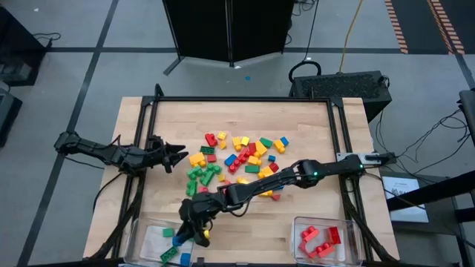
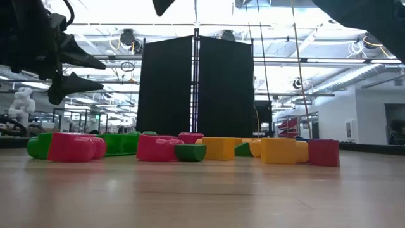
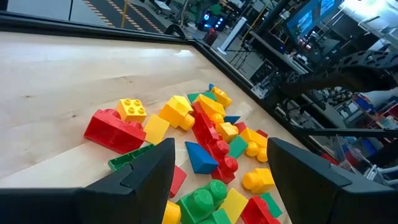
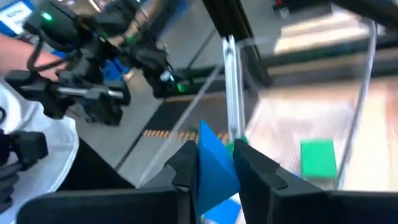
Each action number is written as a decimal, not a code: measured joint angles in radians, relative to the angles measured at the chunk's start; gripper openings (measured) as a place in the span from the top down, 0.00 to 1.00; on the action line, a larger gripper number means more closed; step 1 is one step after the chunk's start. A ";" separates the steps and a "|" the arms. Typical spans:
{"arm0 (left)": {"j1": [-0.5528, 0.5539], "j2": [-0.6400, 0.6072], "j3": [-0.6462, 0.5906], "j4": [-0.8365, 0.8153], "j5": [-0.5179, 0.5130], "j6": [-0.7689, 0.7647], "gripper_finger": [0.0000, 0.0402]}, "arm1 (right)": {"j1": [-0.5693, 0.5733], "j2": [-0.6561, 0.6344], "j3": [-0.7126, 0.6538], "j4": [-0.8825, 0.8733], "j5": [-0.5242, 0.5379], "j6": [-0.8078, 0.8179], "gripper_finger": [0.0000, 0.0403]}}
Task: Sort blocks by size
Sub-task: Put the blue triangular block into the left transparent bin, then put the red game piece into the right transparent bin
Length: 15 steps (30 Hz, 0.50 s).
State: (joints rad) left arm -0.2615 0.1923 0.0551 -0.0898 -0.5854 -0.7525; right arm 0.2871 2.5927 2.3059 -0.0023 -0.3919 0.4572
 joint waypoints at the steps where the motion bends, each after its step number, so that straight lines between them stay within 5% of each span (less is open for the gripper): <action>1: 0.000 0.003 0.000 -0.001 0.000 0.000 0.36 | 0.000 -0.001 0.001 -0.036 0.000 -0.002 0.84; 10: 0.000 0.011 0.000 0.000 0.000 0.000 0.36 | 0.000 -0.005 0.042 -0.171 0.025 -0.093 0.40; 15: 0.000 0.012 0.000 0.000 0.000 0.000 0.36 | -0.033 -0.053 0.046 -0.291 0.073 -0.092 0.35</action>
State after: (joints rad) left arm -0.2613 0.2043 0.0551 -0.0903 -0.5851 -0.7529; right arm 0.2537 2.5392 2.3522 -0.2933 -0.3192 0.3648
